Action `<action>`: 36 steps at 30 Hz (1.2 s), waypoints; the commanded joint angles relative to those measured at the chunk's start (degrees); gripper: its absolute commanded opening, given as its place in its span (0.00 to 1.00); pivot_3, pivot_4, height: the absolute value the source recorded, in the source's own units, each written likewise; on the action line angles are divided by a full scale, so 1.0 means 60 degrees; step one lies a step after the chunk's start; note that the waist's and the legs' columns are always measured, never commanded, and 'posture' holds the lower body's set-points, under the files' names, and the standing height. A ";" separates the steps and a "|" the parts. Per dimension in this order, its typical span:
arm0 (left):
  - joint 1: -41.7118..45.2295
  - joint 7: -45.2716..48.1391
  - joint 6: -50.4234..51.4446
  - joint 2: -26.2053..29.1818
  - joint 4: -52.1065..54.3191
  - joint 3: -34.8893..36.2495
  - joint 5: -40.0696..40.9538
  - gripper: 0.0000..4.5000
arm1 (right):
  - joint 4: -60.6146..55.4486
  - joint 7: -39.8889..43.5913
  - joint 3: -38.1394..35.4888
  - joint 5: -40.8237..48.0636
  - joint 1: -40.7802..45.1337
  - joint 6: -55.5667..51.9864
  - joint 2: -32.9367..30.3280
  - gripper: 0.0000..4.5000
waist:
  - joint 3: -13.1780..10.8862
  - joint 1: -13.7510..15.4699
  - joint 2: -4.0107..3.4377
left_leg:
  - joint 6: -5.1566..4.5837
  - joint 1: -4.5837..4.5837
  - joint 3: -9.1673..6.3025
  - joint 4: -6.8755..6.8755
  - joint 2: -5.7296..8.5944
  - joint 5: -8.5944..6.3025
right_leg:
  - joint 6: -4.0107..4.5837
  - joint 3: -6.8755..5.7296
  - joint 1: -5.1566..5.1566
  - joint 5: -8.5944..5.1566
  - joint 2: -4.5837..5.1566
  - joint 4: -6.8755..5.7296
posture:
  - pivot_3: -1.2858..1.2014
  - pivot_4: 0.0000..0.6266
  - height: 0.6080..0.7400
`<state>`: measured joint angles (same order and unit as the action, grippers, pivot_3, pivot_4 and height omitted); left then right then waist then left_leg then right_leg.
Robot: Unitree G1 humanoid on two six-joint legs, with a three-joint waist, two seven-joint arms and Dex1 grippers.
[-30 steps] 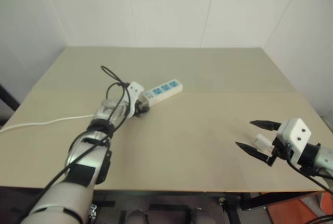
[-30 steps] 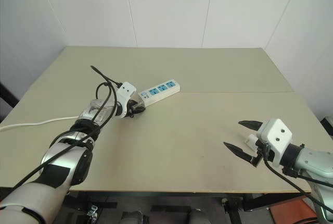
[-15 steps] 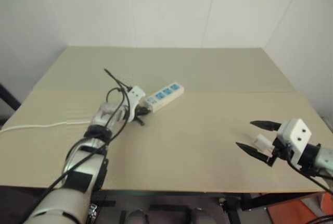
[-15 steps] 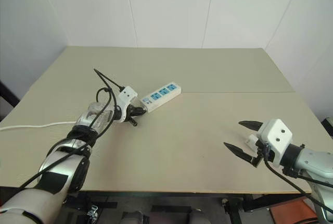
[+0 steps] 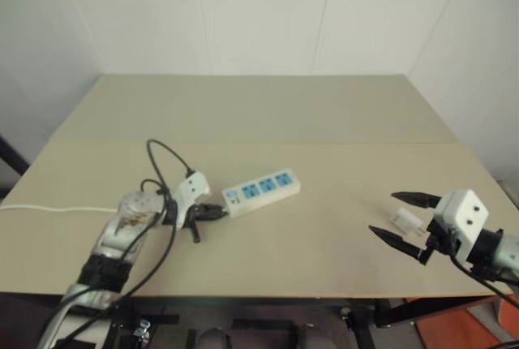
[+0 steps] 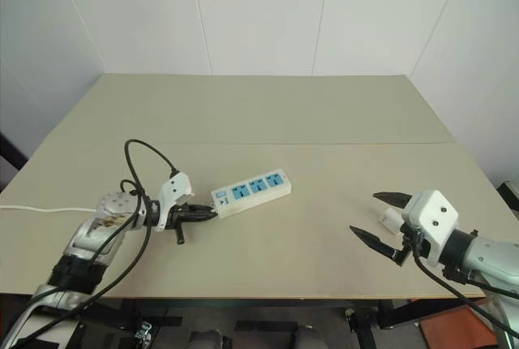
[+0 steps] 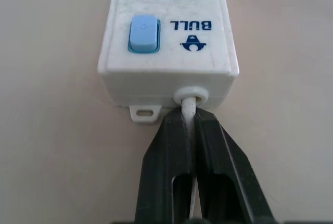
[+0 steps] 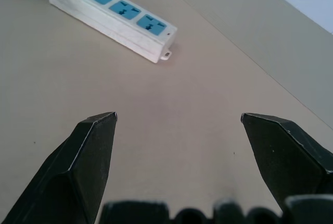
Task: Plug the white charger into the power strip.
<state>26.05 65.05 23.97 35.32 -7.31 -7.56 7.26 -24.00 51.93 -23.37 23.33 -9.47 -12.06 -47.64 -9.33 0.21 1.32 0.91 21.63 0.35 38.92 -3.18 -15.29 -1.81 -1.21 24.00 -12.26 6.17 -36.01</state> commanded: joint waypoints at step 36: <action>0.1237 0.1441 -0.5574 -0.1850 -0.4080 0.0913 0.1415 1.00 | -0.0355 0.0075 -0.0425 0.0356 0.0100 -0.0266 -0.0180 1.00 | -0.0002 0.0092 0.0005 | -0.0007 0.0016 -0.0003 0.0006 0.0009 -0.0004 | 0.0002 -0.0005 -0.0002 0.0002 0.0001 0.0015 | 0.52 0.24 1.00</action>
<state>32.10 72.93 -6.32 24.69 -29.68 -1.34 16.84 -24.27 52.31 -23.55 23.97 -9.26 -13.19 -47.96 -9.34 0.76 1.35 0.87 21.74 0.32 38.96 -3.12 -15.32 -1.80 -1.26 23.99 -12.24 6.18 -35.91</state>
